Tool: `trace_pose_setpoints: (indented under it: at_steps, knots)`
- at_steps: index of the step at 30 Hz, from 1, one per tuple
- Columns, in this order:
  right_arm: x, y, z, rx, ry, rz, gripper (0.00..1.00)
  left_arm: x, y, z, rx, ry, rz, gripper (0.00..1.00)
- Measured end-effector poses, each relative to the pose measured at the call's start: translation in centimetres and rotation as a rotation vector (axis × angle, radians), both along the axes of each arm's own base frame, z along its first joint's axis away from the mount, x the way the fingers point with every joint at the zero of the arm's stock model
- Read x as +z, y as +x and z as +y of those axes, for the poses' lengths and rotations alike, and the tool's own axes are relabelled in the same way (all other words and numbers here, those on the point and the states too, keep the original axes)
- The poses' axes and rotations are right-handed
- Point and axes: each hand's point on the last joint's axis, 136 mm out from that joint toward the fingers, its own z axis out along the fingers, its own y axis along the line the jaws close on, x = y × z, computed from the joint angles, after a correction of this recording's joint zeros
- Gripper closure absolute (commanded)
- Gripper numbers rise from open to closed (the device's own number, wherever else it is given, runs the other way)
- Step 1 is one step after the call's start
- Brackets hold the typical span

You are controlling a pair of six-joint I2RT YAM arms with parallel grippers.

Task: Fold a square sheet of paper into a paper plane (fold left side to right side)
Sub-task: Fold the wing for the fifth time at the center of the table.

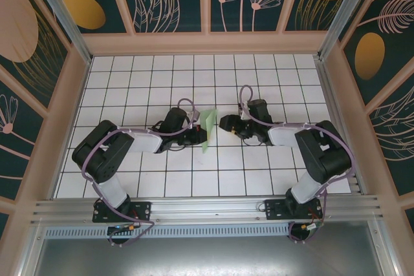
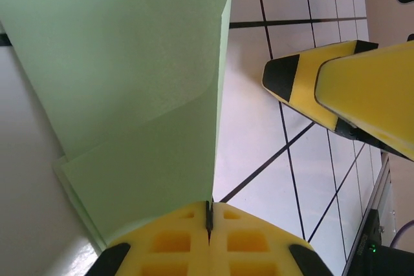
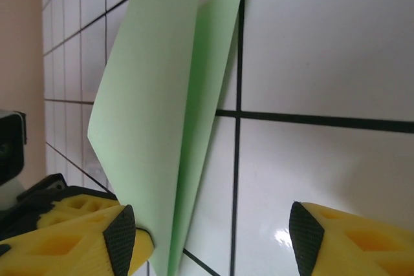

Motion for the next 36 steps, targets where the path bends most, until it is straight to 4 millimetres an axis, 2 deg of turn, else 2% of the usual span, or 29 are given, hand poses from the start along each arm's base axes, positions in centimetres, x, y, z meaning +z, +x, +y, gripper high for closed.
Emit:
trace_pose_setpoints:
  at_steps: [6,12,19,29,36]
  knots:
    - [0.5,1.7,1.5,-0.01,0.046,0.001,0.35,0.1,0.3,0.3,0.008,-0.006,0.0,0.95]
    - [0.6,2.3,3.1,-0.001,0.052,0.0,0.41,0.3,0.6,0.4,0.011,-0.015,-0.006,0.95]
    - [-0.7,2.7,3.8,-0.007,0.035,0.027,0.44,0.5,0.8,0.5,0.014,-0.022,-0.008,0.95]
    - [-0.6,3.7,5.1,-0.001,0.029,0.016,0.48,0.2,0.9,1.1,0.023,-0.024,-0.006,0.95]
    - [-1.5,4.0,5.4,-0.007,0.0,0.045,0.49,-0.1,0.9,1.4,0.031,-0.021,-0.002,0.95]
